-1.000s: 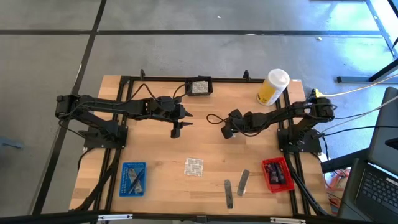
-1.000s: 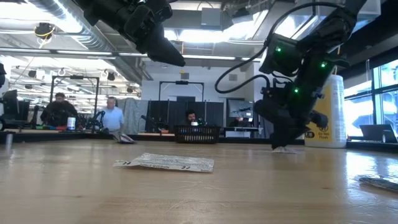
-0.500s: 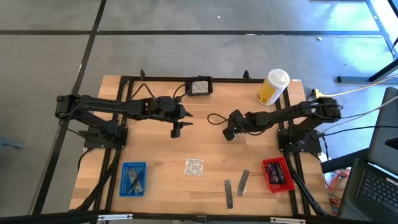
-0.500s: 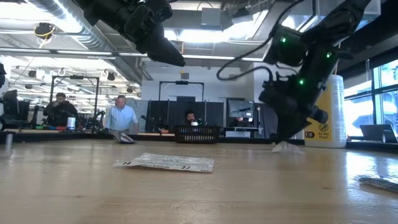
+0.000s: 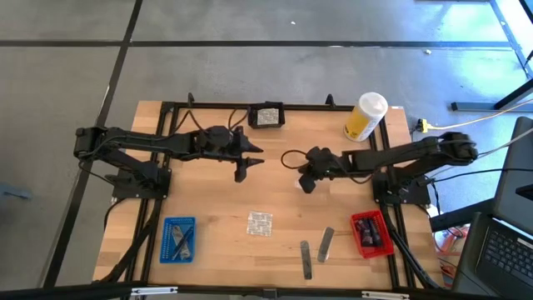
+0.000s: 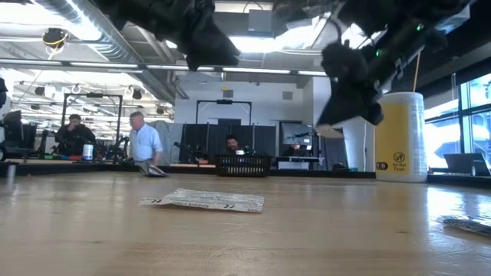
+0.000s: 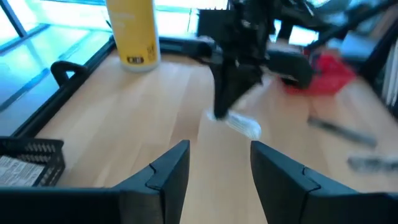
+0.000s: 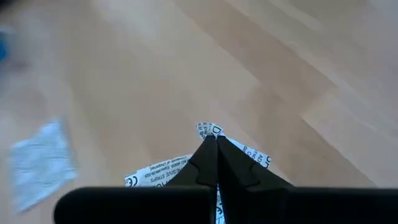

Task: Pick & Place Travel size toiletries
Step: Put the white bandage into the black bin

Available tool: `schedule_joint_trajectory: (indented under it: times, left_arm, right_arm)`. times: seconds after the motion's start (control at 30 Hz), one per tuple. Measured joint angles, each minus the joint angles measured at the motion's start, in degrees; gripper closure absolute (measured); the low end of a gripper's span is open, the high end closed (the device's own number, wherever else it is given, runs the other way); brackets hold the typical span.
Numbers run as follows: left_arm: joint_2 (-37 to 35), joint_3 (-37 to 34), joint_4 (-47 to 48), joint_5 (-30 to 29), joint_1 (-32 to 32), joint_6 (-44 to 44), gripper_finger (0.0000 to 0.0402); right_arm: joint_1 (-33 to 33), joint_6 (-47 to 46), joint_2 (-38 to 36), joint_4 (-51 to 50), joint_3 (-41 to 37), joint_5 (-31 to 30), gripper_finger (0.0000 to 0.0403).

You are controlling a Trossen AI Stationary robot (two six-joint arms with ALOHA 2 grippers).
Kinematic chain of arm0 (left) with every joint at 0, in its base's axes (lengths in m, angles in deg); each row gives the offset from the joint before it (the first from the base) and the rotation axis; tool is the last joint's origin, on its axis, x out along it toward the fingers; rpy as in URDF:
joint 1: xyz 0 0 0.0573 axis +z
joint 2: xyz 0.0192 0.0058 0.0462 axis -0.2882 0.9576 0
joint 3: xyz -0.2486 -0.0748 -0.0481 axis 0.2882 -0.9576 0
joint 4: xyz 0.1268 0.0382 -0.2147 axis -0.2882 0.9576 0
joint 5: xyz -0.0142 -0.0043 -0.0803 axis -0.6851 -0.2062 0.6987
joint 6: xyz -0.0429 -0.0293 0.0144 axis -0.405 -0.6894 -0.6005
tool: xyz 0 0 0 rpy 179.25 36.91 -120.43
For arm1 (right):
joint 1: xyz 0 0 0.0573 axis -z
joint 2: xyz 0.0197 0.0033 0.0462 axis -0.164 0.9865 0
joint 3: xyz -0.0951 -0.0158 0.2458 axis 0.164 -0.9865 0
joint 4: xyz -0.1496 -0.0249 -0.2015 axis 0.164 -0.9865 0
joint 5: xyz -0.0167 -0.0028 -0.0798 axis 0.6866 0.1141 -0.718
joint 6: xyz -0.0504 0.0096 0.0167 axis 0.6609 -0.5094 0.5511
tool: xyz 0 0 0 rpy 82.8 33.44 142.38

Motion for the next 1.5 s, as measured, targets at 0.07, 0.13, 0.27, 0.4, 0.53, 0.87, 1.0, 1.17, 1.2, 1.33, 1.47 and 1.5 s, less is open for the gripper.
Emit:
schedule_joint_trajectory:
  times: [0.07,0.13,0.27,0.4,0.53,0.87,1.0,1.17,1.2,1.33,1.47,1.5]
  left_arm:
    - [0.0,0.0,-1.4,0.0,0.0,-1.4,0.0238]
    - [0.0,0.0,-2.3,0.0,0.0,-1.9,0.0238]
    - [0.0,0.0,-2.4,0.0,0.0,-1.9,0.0238]
    - [0.1,0.0,-4.1,0.0,0.0,-3.6,0.0238]
    - [0.3,0.0,-3.6,0.0,-0.1,-6.0,0.0238]
    - [7.2,-0.1,-6.6,5.8,0.1,-8.5,0.0238]
    - [10.3,-0.1,-15.4,15.6,0.3,-10.2,0.0238]
    - [14.3,-0.1,-23.0,21.1,-0.1,-12.4,0.0238]
    - [14.8,-0.1,-23.9,21.0,-0.1,-13.1,0.0238]
    - [16.8,-0.1,-27.8,20.3,0.1,-16.2,0.0238]
    - [18.3,-0.1,-33.4,20.3,0.0,-18.9,0.0238]
    - [18.7,0.0,-34.7,19.9,0.0,-19.3,0.0238]
  right_arm:
    - [-0.9,1.3,-1.0,2.3,0.0,0.1,0.0402]
    - [-1.3,2.6,-2.0,4.6,0.0,1.0,0.0402]
    - [-2.1,4.7,-3.4,7.7,0.1,2.1,0.0403]
    - [-2.6,6.1,-3.9,10.5,0.1,2.5,0.0403]
    - [-2.6,9.8,-3.9,13.9,0.1,4.4,0.0403]
    - [-5.0,21.0,-4.2,19.5,0.1,7.9,0.0403]
    - [-6.2,24.8,-5.3,19.6,0.2,5.4,0.0403]
    - [-8.6,31.7,-6.0,23.2,0.2,-0.3,0.0403]
    - [-9.1,33.3,-6.1,24.0,0.2,-2.3,0.0403]
    - [-10.9,37.8,-6.1,26.7,0.2,-10.5,0.0403]
    - [-11.8,39.3,-6.1,27.1,0.2,-14.6,0.0403]
    - [-11.9,39.8,-6.1,27.3,0.2,-14.8,0.0403]
